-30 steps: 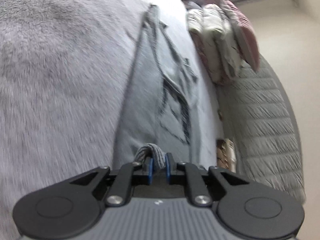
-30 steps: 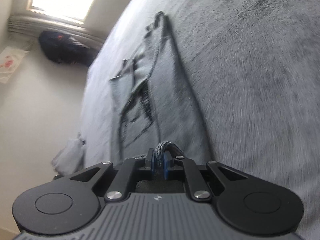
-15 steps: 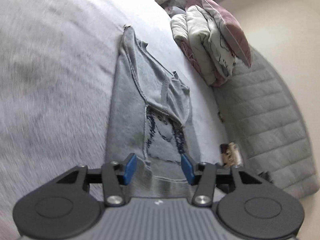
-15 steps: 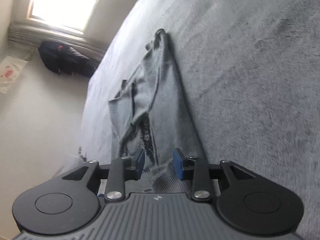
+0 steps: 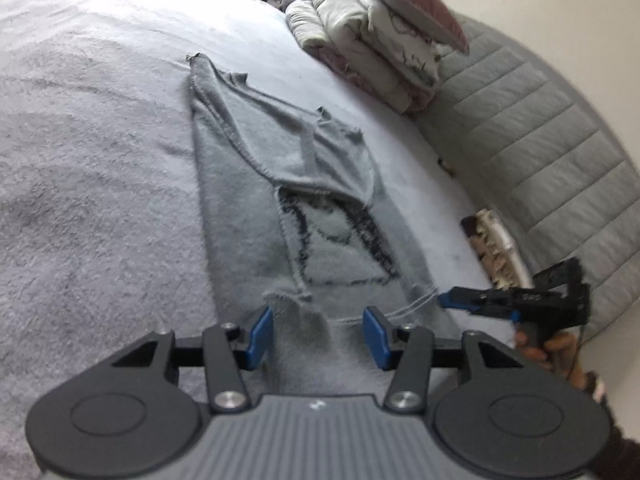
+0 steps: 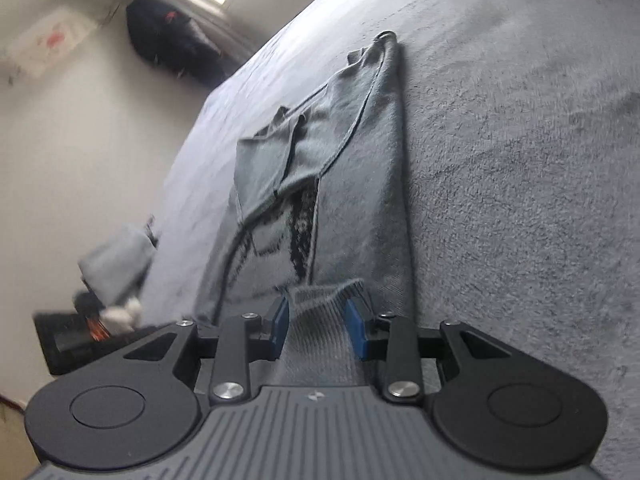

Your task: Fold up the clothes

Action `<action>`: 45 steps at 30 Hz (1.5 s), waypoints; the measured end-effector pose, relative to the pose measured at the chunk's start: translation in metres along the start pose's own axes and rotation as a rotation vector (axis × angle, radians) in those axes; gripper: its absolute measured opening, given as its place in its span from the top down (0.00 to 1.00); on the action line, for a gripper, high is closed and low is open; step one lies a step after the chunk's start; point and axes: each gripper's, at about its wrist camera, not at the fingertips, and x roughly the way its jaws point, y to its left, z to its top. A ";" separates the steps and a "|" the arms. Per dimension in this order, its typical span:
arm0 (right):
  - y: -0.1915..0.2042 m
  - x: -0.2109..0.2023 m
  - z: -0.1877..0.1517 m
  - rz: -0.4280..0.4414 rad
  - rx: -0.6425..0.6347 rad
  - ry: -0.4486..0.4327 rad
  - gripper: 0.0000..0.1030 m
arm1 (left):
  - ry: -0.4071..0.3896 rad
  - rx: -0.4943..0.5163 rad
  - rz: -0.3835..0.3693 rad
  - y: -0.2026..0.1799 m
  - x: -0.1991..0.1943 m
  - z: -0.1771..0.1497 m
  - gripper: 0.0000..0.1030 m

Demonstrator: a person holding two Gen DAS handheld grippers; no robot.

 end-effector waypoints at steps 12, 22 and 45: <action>0.019 -0.004 -0.013 -0.094 -0.175 0.013 0.61 | 0.021 0.031 0.011 -0.008 0.008 -0.008 0.56; 0.031 -0.008 -0.020 -0.162 -0.263 0.005 0.61 | 0.004 0.052 0.000 -0.013 0.007 -0.012 0.67; 0.044 0.016 -0.032 -0.234 -0.469 -0.020 0.61 | -0.012 0.217 0.112 -0.029 0.013 -0.014 0.66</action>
